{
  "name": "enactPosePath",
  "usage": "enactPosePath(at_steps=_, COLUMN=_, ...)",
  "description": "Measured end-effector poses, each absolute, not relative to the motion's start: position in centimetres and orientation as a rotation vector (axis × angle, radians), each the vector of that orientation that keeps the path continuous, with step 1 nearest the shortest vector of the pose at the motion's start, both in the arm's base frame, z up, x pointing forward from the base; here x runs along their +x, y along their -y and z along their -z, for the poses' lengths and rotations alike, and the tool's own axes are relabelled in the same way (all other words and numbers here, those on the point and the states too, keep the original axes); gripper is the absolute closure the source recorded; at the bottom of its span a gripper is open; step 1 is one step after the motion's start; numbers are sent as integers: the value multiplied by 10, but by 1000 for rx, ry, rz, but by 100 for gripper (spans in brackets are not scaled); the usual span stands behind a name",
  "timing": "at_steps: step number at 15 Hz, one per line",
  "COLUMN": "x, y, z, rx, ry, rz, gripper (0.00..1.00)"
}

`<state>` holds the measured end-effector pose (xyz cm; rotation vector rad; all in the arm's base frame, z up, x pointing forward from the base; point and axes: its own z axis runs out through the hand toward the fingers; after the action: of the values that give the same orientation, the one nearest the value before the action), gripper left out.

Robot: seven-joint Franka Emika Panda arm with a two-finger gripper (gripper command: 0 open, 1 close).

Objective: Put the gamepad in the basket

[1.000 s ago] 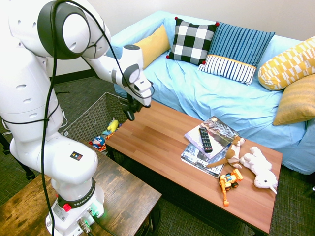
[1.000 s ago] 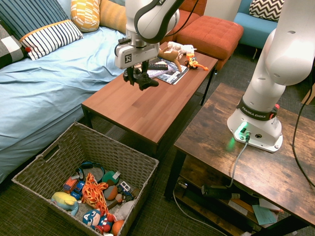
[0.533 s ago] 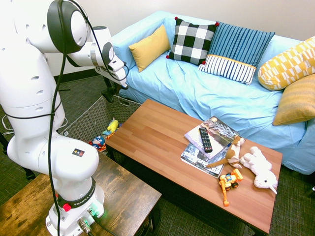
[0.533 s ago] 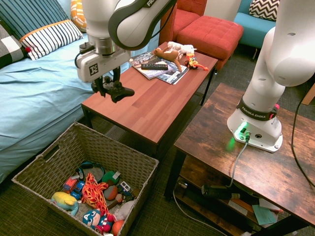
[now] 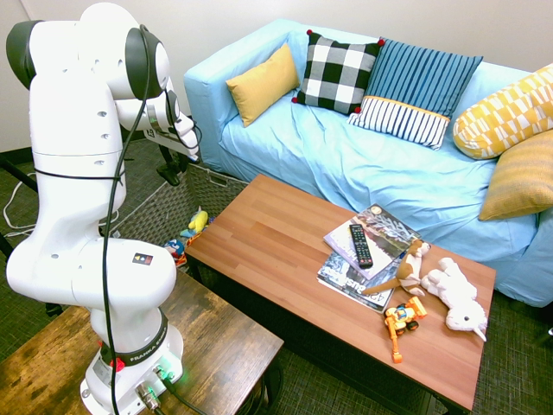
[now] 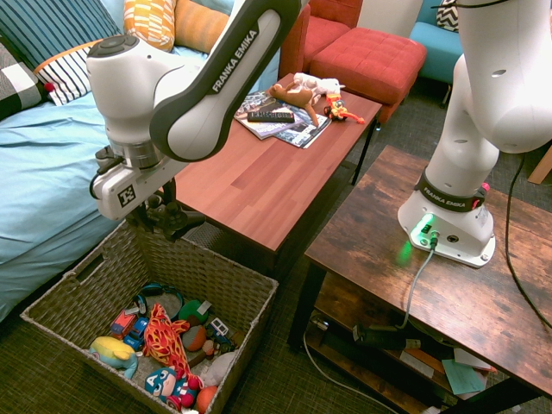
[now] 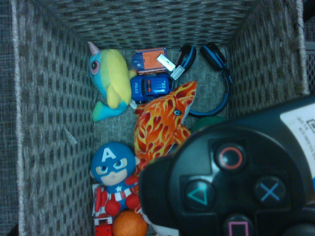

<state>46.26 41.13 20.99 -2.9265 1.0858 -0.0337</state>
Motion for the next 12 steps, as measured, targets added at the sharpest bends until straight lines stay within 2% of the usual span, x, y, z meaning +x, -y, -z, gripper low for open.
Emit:
enactPosePath(at_steps=8, x=460, y=-430, z=-48, rx=-2906, ry=-1225, rz=-152, gripper=100)
enactPosePath(at_steps=12, x=460, y=-432, z=9, rx=-2909, ry=-1246, rz=-247, gripper=100)
